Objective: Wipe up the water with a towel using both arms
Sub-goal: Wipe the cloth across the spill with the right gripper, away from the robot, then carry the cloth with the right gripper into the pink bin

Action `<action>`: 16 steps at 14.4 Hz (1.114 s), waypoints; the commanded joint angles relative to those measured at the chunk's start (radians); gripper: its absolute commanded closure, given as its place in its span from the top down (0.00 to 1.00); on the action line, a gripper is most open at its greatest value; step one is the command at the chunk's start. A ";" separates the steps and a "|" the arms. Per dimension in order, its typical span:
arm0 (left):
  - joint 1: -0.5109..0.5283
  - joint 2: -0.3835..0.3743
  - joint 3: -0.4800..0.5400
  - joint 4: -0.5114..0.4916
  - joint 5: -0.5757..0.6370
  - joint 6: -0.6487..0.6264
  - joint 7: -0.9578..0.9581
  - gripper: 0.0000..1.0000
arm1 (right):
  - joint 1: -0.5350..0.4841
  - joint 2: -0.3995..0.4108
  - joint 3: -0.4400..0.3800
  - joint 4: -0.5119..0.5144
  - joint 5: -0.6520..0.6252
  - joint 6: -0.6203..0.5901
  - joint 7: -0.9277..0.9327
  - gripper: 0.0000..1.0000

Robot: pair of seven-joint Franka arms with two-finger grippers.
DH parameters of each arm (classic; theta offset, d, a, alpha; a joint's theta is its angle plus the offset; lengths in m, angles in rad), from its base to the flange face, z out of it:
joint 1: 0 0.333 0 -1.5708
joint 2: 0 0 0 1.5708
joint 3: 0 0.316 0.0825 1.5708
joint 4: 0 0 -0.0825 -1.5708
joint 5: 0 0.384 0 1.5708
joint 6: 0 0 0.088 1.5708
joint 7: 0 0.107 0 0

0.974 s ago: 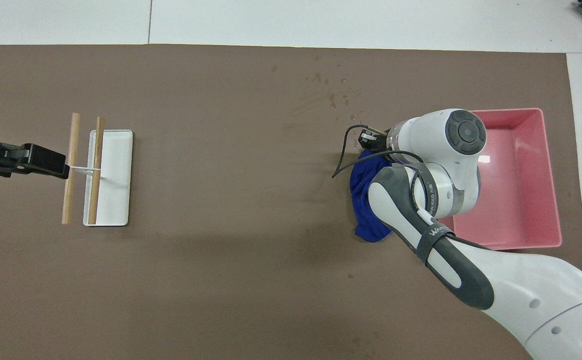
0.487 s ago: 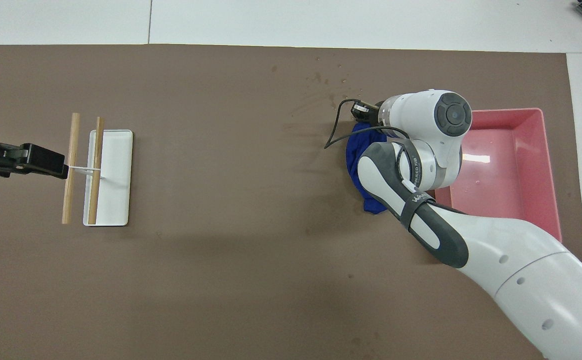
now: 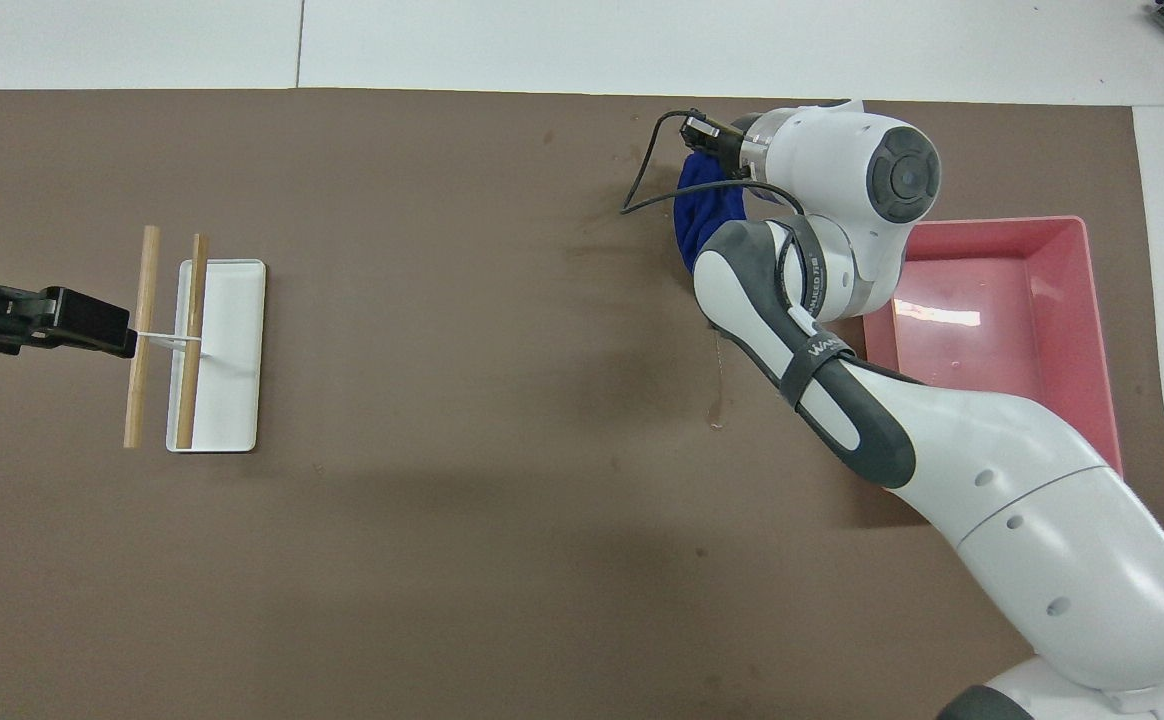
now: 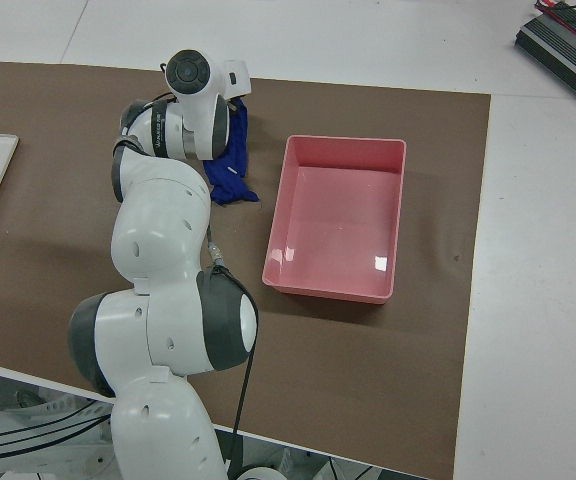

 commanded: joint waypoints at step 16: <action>-0.009 -0.020 0.007 -0.013 0.020 -0.009 0.002 1.00 | -0.053 -0.562 0.023 -0.352 -0.005 -0.595 0.051 0.00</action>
